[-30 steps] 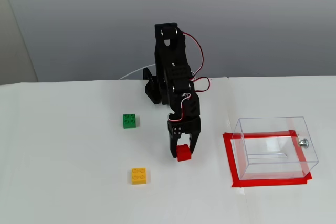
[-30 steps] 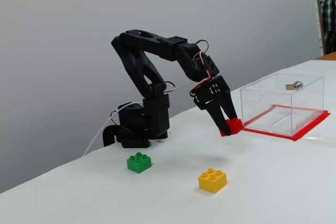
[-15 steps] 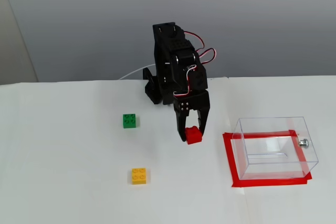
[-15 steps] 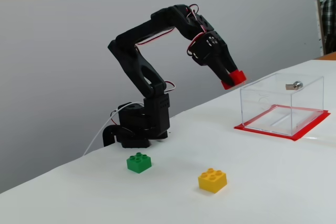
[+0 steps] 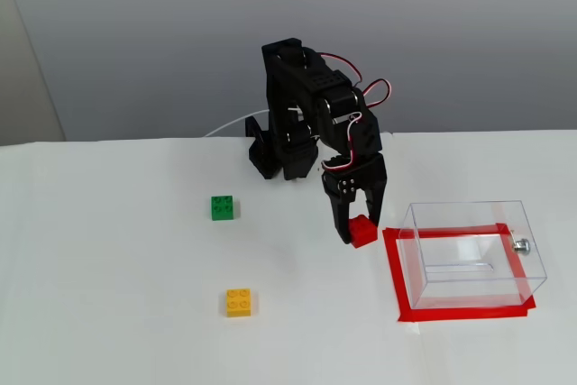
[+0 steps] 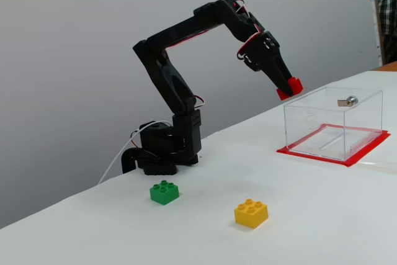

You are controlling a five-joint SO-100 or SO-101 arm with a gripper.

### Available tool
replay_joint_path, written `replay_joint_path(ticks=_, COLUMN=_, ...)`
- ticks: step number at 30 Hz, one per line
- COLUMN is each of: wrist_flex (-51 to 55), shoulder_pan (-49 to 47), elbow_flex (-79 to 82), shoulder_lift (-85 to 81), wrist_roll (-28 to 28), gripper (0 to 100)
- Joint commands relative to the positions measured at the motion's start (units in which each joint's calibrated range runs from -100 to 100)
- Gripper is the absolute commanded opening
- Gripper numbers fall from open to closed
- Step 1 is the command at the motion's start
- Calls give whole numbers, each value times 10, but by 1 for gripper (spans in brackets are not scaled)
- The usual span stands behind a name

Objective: Pick the red lego brick and place it into the transparent box

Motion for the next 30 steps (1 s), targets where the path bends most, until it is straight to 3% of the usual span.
replay_joint_path(ticks=1, wrist_flex=-8, shoulder_pan=-34, elbow_flex=-49, shoulder_lift=28, wrist_roll=-2, gripper=7)
replay_joint_path(ticks=30, wrist_flex=-8, shoulder_pan=-305, elbow_flex=-343, shoulder_lift=323, wrist_roll=-3, gripper=7)
